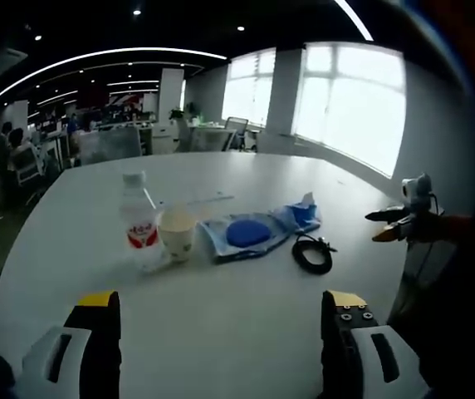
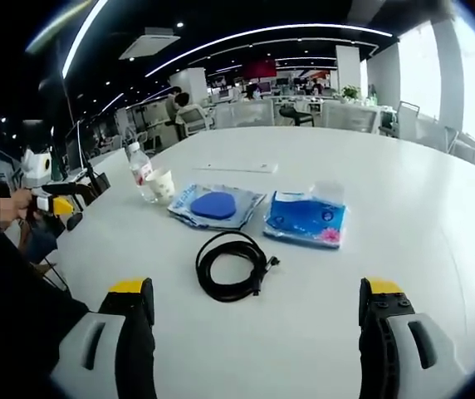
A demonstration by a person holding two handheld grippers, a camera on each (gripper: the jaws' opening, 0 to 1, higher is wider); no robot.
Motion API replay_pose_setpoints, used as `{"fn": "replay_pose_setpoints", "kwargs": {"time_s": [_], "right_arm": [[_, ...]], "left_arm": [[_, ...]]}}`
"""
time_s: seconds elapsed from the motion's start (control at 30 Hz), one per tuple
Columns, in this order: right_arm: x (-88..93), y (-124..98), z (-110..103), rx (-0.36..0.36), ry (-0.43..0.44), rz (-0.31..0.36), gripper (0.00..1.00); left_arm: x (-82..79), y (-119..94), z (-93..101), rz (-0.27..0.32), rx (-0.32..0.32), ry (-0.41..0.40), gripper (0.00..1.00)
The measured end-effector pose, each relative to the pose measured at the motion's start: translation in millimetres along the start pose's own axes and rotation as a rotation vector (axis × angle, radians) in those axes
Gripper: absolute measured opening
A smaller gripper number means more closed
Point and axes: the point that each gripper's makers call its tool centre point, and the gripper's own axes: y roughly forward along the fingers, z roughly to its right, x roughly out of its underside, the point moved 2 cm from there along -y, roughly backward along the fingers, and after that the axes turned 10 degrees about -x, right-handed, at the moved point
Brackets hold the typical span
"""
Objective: Arrange the tabletop items into an orderly group along one side of the table until the central work area is clear of visible clutter.
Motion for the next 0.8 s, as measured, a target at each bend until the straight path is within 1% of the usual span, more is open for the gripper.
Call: {"fn": "replay_pose_setpoints", "kwargs": {"time_s": [0.13,0.3,0.37,0.53,0.67,0.73,0.8], "right_arm": [[-2.5,0,0,-0.003,-0.008,0.006,1.0],[-0.3,1,0,-0.006,-0.008,-0.001,1.0],[1.7,0,0,-0.004,-0.01,-0.01,1.0],[2.2,-1,1,0.002,-0.006,-0.006,1.0],[0.4,0,1,-0.002,-0.013,-0.005,1.0],[-0.2,1,1,-0.004,-0.014,-0.007,1.0],[-0.9,1,1,-0.003,-0.018,-0.005,1.0]], "left_arm": [[1.2,3,-4.5,0.003,0.007,0.002,0.99],[1.8,4,-1.3,0.0,0.023,0.017,0.99],[2.7,4,-1.2,-0.002,0.02,0.013,0.99],[3.9,4,-4.7,0.004,0.016,0.003,0.99],[7.5,5,-12.5,0.005,0.015,0.005,0.99],[5.7,3,-8.3,0.005,0.014,0.003,0.99],[7.5,4,-10.4,0.005,0.016,0.007,0.99]]}}
